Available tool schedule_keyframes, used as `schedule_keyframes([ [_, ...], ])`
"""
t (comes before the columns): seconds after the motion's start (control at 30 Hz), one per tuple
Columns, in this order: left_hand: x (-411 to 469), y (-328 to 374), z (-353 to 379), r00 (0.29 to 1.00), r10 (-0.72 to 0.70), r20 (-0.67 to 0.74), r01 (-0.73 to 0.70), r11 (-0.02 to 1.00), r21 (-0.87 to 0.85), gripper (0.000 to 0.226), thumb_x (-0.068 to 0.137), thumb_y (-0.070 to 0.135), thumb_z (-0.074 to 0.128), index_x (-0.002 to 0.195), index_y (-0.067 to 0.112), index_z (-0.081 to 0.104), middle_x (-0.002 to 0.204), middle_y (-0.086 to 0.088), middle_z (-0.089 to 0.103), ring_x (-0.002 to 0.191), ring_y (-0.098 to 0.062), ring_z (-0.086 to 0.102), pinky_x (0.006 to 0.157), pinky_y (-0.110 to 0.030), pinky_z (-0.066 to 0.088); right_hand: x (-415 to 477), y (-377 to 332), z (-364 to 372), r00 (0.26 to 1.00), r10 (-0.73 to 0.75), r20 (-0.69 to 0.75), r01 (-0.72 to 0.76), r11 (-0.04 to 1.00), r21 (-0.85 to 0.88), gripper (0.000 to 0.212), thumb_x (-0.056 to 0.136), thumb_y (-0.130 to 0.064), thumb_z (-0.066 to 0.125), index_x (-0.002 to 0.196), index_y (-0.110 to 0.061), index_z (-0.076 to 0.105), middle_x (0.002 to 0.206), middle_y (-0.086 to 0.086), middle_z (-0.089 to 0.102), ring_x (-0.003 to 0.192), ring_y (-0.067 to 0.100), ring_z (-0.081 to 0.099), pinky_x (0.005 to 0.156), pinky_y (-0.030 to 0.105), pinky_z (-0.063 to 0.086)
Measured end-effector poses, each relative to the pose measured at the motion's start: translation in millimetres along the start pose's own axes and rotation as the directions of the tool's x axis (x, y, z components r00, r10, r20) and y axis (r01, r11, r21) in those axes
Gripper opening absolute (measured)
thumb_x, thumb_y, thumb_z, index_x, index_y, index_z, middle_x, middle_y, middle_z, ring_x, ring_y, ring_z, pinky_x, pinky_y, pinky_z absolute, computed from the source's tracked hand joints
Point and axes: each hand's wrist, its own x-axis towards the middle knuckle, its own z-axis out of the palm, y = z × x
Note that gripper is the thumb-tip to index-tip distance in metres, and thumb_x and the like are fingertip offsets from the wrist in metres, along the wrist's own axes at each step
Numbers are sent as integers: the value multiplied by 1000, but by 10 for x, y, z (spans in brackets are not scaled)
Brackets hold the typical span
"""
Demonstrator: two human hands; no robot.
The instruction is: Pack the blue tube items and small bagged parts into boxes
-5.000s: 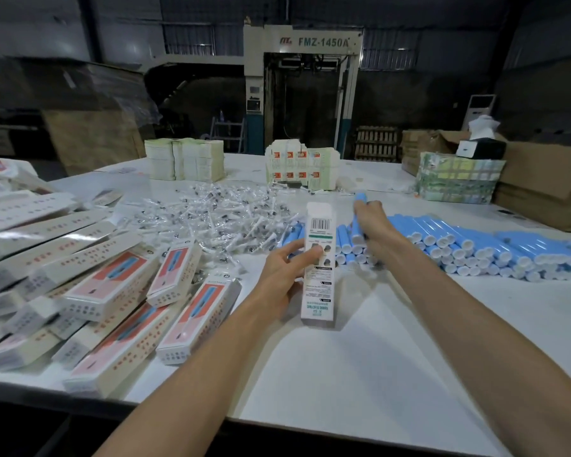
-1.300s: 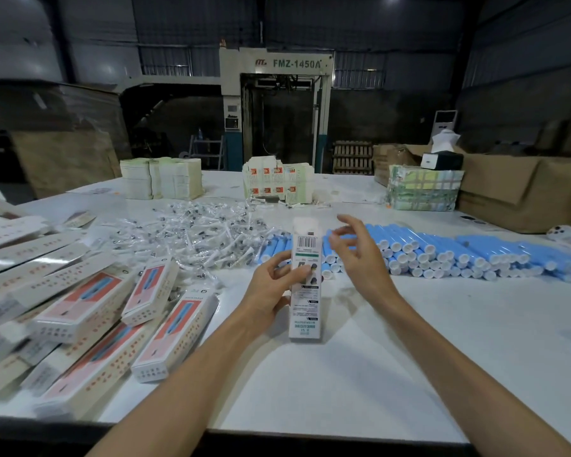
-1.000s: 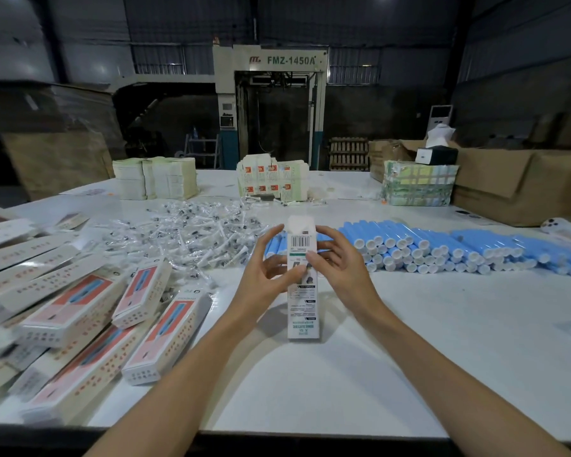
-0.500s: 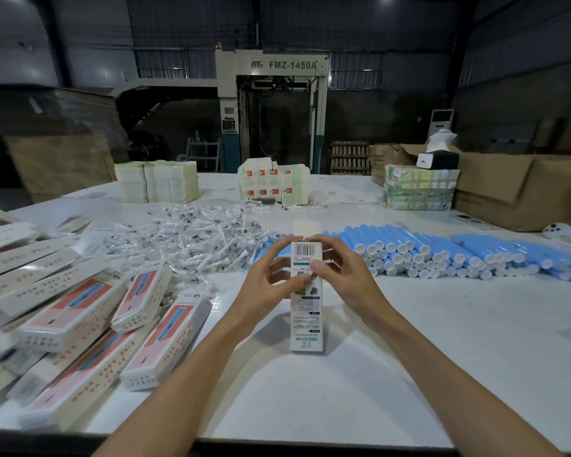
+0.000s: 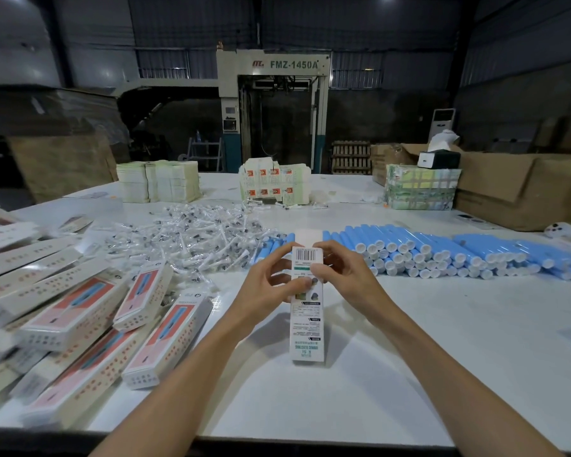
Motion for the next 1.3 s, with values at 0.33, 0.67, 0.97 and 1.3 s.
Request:
schedule_keyframes([
  [0.33, -9, -11, 46, 994, -17, 108, 19, 1000, -16, 61, 91, 25, 85, 145, 36, 59, 126, -8, 77, 111, -35, 76, 92, -57, 64, 53, 12, -115, 983, 80, -166, -58, 989, 133, 20, 107, -24, 59, 126, -25, 65, 88, 16, 77, 72, 26, 63, 62, 34, 52],
  [0.67, -6, -16, 64, 999, 5, 45, -4, 1000, -18, 66, 84, 25, 92, 138, 41, 58, 113, -13, 76, 87, -27, 73, 70, -30, 59, 49, -96, -160, 997, -52, -54, 52, 999, -4, 23, 111, -16, 48, 117, -22, 69, 107, 1, 75, 98, 24, 75, 81, 31, 61],
  [0.97, 8, -49, 69, 998, 6, 58, -7, 1000, 6, 64, 84, 30, 92, 137, 38, 57, 115, -10, 77, 82, -19, 68, 69, -30, 57, 84, -105, -70, 987, 106, -121, -81, 977, 195, 22, 105, -35, 61, 101, -16, 72, 106, 10, 79, 101, 31, 75, 84, 38, 62],
  [1.3, -9, -37, 68, 997, 2, 75, -3, 1000, 17, 70, 85, 31, 93, 141, 39, 51, 117, -10, 78, 106, -49, 68, 86, -54, 62, 77, -134, -116, 973, 187, -137, -143, 949, 281, 15, 95, -17, 75, 105, -6, 80, 98, 17, 79, 93, 33, 77, 86, 42, 64],
])
